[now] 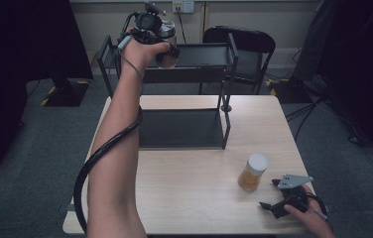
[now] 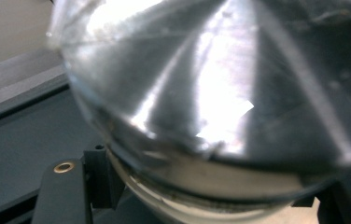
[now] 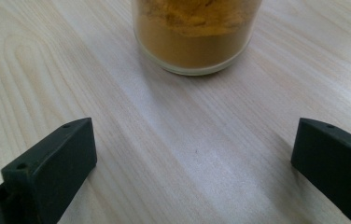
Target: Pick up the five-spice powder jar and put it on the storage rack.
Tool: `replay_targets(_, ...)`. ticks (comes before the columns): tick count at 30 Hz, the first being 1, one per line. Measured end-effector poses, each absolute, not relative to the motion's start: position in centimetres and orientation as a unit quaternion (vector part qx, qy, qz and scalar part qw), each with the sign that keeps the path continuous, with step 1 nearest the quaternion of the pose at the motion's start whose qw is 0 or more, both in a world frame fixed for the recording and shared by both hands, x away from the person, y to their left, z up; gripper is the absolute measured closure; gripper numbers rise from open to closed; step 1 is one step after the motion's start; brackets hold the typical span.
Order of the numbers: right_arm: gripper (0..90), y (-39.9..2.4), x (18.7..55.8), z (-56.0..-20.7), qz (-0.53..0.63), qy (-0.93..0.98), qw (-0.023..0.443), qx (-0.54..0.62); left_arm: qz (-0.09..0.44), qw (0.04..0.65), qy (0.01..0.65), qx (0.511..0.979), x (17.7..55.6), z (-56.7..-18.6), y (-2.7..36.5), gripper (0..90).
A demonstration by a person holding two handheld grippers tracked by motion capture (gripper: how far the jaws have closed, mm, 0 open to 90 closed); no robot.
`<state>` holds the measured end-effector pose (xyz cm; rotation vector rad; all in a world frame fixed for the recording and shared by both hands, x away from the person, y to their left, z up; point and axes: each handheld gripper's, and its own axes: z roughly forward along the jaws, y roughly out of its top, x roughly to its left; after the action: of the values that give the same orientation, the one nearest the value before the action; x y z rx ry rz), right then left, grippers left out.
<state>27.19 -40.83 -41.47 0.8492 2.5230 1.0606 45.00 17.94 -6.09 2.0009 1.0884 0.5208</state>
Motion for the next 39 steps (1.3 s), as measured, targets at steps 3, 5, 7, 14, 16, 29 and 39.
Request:
replay_targets(3, 0.0, -40.8, 27.2, -41.5, 0.367, 0.872, 0.138, 0.294, 0.208, 0.394, 0.435, 0.783, 45.6, -6.2, 17.9, 31.2)
replay_targets(5, 0.0, -40.8, 27.2, -41.5, 0.367, 0.872, 0.138, 0.294, 0.213, 0.391, 0.438, 0.781, 45.9, -6.3, 17.6, 31.2)
replay_targets(7, 0.0, -40.8, 27.2, -41.5, 0.367, 0.872, 0.138, 0.294, 0.215, 0.390, 0.439, 0.781, 46.3, -6.4, 17.4, 31.2)
replay_targets(14, 0.0, -40.8, 27.2, -41.5, 0.366, 0.872, 0.138, 0.294, 0.212, 0.386, 0.447, 0.779, 47.5, -7.2, 17.1, 31.2)
replay_targets(16, 0.0, -40.8, 27.2, -41.5, 0.367, 0.872, 0.138, 0.294, 0.210, 0.384, 0.450, 0.778, 47.8, -7.5, 17.1, 31.2)
replay_targets(29, 0.0, -40.8, 27.2, -41.5, 0.367, 0.872, 0.138, 0.294, 0.215, 0.384, 0.469, 0.766, 49.0, -8.4, 17.3, 31.2)
replay_targets(39, 0.0, -40.8, 27.2, -41.5, 0.367, 0.872, 0.138, 0.293, 0.222, 0.378, 0.472, 0.764, 49.3, -9.0, 17.2, 31.2)
